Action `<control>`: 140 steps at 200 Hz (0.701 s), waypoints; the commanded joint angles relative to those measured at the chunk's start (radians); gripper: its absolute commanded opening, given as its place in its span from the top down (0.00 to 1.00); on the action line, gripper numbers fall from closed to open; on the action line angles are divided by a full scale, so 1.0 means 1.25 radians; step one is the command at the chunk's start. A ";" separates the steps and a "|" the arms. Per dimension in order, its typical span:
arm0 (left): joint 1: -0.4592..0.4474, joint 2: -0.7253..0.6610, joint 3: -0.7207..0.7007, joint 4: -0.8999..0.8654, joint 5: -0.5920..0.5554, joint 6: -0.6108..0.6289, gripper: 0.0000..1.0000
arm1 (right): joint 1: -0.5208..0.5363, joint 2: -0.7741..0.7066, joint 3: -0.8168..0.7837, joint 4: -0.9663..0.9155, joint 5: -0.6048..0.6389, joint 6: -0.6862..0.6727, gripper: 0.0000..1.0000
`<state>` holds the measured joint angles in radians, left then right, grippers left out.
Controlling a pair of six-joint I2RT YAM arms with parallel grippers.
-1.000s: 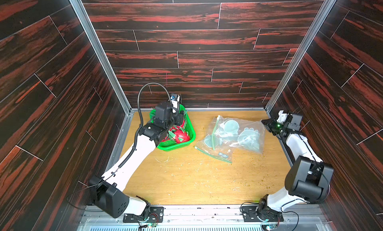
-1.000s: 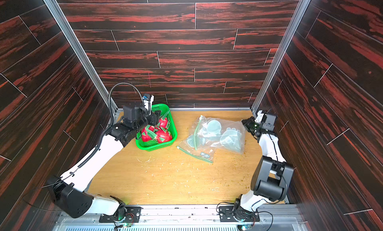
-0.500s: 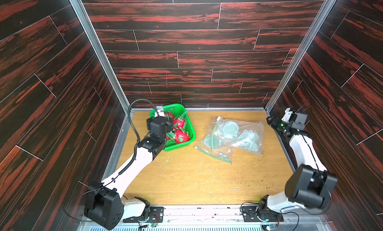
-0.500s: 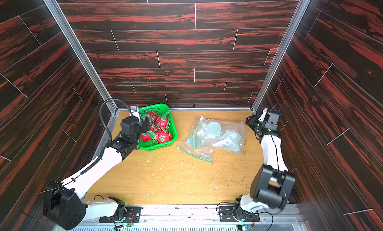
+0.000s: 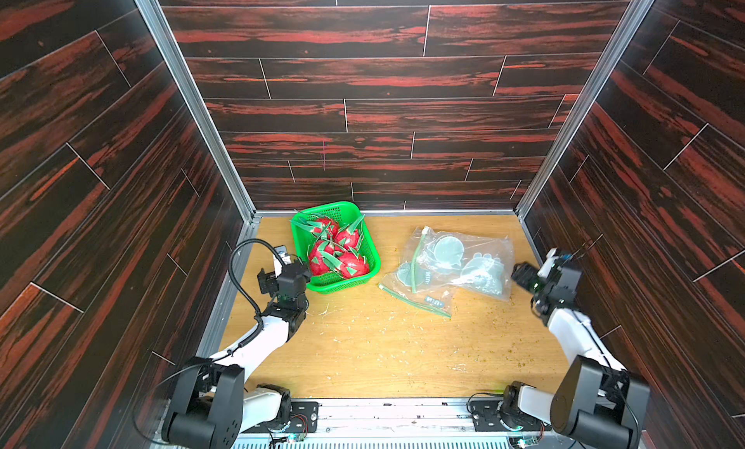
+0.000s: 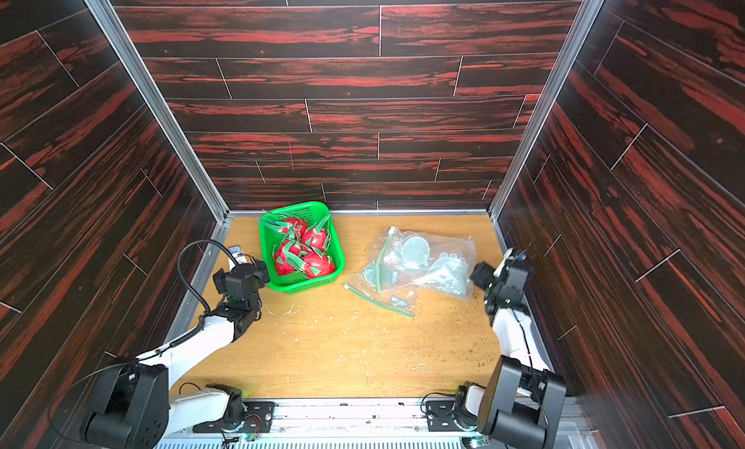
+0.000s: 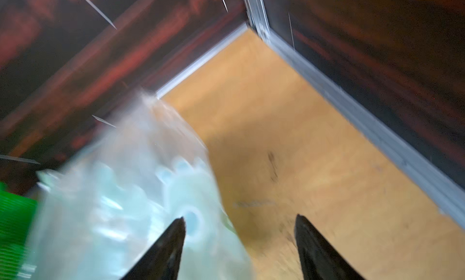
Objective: Open the zip-top bag and take out the dragon fruit
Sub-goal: Reset both arms
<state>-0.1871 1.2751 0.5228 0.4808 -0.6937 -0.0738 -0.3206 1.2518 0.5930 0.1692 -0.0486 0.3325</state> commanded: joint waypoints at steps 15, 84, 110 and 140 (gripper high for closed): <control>0.039 0.056 -0.042 0.170 0.016 0.014 0.00 | 0.001 0.072 -0.100 0.347 0.002 -0.067 0.26; 0.107 0.044 -0.050 0.174 0.206 0.011 0.00 | 0.021 0.109 -0.197 0.548 -0.043 -0.119 0.24; 0.123 0.022 -0.051 0.103 0.267 -0.009 0.00 | 0.036 0.096 -0.279 0.721 -0.086 -0.105 0.24; 0.136 0.041 -0.116 0.193 0.298 -0.020 0.00 | 0.071 0.175 -0.351 0.953 -0.089 -0.119 0.23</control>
<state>-0.0303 1.3277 0.4389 0.6613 -0.3832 -0.0742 -0.2726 1.3941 0.2100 1.0420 -0.1352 0.2085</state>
